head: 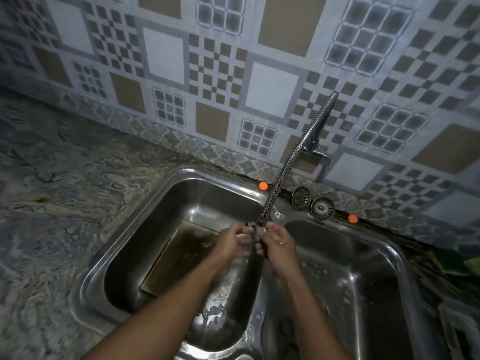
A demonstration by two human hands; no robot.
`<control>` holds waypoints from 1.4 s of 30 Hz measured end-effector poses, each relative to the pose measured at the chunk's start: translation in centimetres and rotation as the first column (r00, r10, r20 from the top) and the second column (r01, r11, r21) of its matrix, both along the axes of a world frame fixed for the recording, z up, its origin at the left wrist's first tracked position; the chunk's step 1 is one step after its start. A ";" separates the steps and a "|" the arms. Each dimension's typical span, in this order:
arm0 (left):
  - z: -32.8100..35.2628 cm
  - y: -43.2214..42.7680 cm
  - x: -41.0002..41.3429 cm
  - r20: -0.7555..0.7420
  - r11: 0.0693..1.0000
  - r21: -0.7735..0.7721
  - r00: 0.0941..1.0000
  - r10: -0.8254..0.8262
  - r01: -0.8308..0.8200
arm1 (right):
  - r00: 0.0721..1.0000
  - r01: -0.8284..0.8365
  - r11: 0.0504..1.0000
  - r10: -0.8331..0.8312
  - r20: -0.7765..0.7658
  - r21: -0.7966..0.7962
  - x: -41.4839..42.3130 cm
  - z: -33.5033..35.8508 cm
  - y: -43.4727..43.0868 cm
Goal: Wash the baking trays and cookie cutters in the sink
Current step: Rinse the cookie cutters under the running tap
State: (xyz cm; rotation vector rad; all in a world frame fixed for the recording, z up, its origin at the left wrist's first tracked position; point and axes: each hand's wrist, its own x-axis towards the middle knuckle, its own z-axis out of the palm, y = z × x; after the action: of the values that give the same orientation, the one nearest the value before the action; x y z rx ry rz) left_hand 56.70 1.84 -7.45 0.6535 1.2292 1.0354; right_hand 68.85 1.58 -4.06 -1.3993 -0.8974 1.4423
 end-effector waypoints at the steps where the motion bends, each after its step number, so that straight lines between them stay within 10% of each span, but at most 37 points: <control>1: 0.5 0.3 0.2 0.060 0.995 -0.075 0.996 0.068 -0.064 | 0.999 -0.038 0.999 0.038 0.023 0.016 0.1 -0.2 -0.3; 8: 0.9 1.7 1.2 0.171 0.934 -0.353 0.985 0.005 0.056 | 0.957 -0.086 0.990 0.050 0.286 0.115 0.5 -2.0 -1.4; 15: 0.9 1.5 1.6 0.036 0.986 -0.164 0.999 0.034 -0.028 | 0.943 -0.087 0.987 0.037 0.330 0.136 0.8 -1.9 -0.8; 23: -0.2 2.1 1.2 -0.323 0.985 0.040 0.931 0.173 -0.170 | 0.648 -0.435 0.885 0.178 0.740 0.168 1.5 -2.3 0.6; 31: 1.2 2.4 -0.2 -0.078 0.979 -0.068 0.978 -0.195 0.190 | 0.830 -0.213 0.952 0.058 0.554 0.219 1.3 -2.5 0.7; 34: 1.7 2.2 0.0 -0.348 0.966 -0.006 0.905 -0.245 0.259 | 0.724 -0.205 0.956 0.005 0.690 0.209 1.1 -2.3 0.1; 37: 1.8 1.6 -0.1 -0.770 0.955 0.204 0.638 0.020 0.215 | 0.552 -0.311 0.933 0.021 0.834 0.182 0.8 -2.4 -0.4; 39: 2.1 1.2 -0.3 -0.867 0.922 0.290 0.479 0.139 0.258 | 0.506 -0.334 0.929 0.034 0.862 0.159 0.7 -2.4 -0.4; 42: 2.2 1.3 -0.1 -0.856 0.895 0.326 0.497 0.143 0.303 | 0.475 -0.310 0.941 0.030 0.879 0.136 1.0 -2.1 -0.3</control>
State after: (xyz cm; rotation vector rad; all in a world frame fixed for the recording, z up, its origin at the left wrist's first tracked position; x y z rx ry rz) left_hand 56.62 3.15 -5.26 1.7559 1.8142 0.9004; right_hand 69.89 1.30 -6.20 -1.8627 -1.8617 0.5668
